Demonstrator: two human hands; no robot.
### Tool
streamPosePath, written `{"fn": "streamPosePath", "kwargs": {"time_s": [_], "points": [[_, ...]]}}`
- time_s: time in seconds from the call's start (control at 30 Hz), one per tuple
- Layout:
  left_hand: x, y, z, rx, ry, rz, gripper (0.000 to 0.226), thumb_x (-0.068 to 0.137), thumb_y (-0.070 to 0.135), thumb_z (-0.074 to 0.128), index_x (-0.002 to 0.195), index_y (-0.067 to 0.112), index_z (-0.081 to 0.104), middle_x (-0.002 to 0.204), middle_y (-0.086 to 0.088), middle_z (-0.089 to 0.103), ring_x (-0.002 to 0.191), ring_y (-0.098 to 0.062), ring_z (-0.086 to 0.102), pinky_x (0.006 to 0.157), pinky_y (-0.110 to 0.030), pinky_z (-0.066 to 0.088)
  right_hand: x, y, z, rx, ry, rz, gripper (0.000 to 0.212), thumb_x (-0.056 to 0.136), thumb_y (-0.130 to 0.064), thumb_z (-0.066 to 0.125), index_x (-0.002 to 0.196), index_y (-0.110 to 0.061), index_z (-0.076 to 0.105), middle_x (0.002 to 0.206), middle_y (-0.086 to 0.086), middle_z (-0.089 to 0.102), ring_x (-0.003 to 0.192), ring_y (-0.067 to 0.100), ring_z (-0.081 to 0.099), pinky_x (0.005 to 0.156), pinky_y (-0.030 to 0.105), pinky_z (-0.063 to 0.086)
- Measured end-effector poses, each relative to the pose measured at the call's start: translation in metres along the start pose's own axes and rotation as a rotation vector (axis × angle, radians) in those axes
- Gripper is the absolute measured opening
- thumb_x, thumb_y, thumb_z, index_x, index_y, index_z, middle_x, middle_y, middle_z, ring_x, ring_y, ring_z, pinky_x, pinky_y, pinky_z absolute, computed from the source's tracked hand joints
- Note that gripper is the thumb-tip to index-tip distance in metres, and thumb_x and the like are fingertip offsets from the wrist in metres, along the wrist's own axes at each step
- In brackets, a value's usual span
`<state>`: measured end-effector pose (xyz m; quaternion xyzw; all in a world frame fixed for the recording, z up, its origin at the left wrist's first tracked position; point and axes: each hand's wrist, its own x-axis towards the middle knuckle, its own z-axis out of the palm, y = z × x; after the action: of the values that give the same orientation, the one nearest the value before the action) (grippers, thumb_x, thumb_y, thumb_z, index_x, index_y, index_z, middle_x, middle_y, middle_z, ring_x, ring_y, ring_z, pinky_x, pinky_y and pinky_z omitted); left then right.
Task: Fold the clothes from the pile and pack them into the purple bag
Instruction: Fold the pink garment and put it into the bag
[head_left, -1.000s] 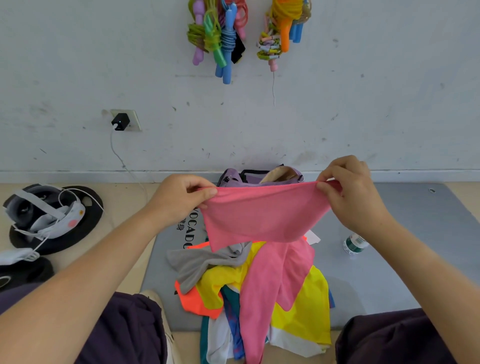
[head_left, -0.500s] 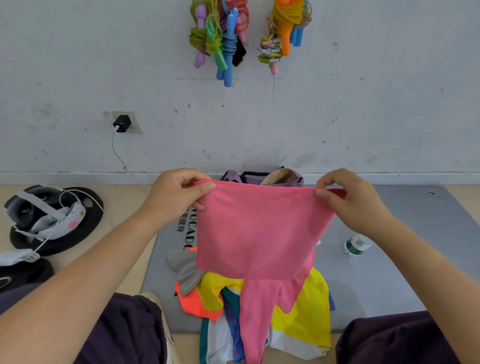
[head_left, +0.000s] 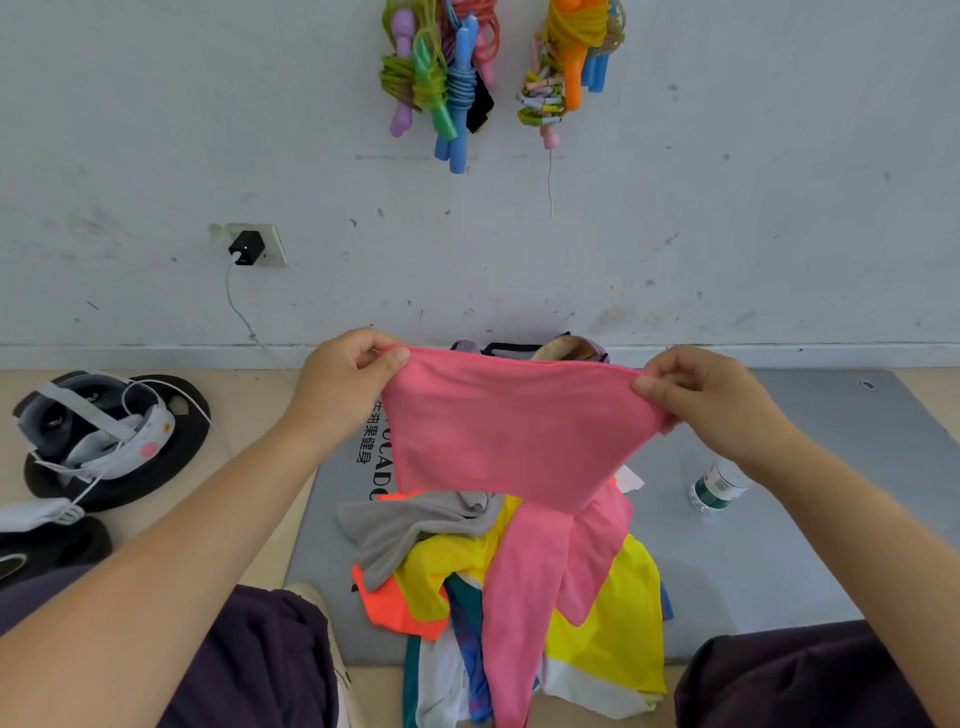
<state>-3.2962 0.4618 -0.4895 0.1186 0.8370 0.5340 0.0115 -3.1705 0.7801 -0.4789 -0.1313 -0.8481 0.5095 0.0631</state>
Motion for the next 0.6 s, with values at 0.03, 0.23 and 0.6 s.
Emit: {"fn": "streamPosePath", "kwargs": {"time_s": [0.03, 0.23, 0.6], "points": [[-0.001, 0.002, 0.001, 0.022, -0.014, 0.011, 0.008, 0.093, 0.017, 0.064, 0.089, 0.014, 0.070, 0.070, 0.005, 0.068, 0.064, -0.006, 0.057, 0.072, -0.033, 0.047, -0.002, -0.002, 0.000, 0.068, -0.047, 0.022, 0.015, 0.087, -0.021, 0.070, 0.082, -0.009, 0.063, 0.064, 0.014, 0.066, 0.056, 0.026, 0.056, 0.057, 0.034, 0.047], [-0.011, 0.017, 0.009, 0.018, -0.122, 0.061, 0.009, 0.093, 0.023, 0.065, 0.086, 0.026, 0.070, 0.068, 0.010, 0.070, 0.049, -0.003, 0.057, 0.050, -0.014, 0.045, -0.017, -0.021, 0.012, 0.296, -0.256, 0.023, 0.015, 0.089, -0.015, 0.068, 0.100, -0.011, 0.059, 0.056, 0.018, 0.058, 0.046, 0.031, 0.059, 0.043, 0.031, 0.046], [-0.041, 0.042, 0.037, -0.347, -0.466, -0.235, 0.027, 0.079, 0.014, 0.076, 0.099, -0.002, 0.067, 0.089, -0.018, 0.075, 0.080, -0.028, 0.073, 0.078, -0.035, 0.061, -0.043, -0.054, 0.045, 0.214, -0.431, -0.118, 0.009, 0.091, -0.007, 0.065, 0.098, -0.008, 0.068, 0.078, 0.003, 0.075, 0.061, 0.017, 0.066, 0.052, 0.019, 0.045]]}}
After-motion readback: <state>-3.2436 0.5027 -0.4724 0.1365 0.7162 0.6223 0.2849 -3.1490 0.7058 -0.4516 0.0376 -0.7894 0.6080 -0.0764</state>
